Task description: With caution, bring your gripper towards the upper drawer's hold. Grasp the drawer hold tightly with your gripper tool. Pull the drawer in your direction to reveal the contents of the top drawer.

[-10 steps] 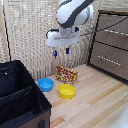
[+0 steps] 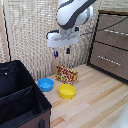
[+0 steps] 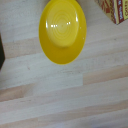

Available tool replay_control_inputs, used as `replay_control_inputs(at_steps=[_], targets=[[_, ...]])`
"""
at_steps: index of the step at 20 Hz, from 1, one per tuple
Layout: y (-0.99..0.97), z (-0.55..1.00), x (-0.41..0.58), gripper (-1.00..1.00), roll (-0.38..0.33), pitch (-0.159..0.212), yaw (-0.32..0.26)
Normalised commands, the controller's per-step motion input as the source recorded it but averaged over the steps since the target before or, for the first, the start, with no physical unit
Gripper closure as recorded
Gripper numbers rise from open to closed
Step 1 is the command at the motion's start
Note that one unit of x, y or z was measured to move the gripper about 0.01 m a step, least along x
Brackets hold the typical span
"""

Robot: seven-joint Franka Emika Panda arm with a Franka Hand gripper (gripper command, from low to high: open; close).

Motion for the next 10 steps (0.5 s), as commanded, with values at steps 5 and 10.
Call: replay_control_inputs(at_steps=[5, 10], targets=[[-0.08, 0.25, 0.000, -1.00, -0.258, -0.003, 0.169], [-0.08, 0.25, 0.000, -1.00, -0.260, 0.000, 0.171]])
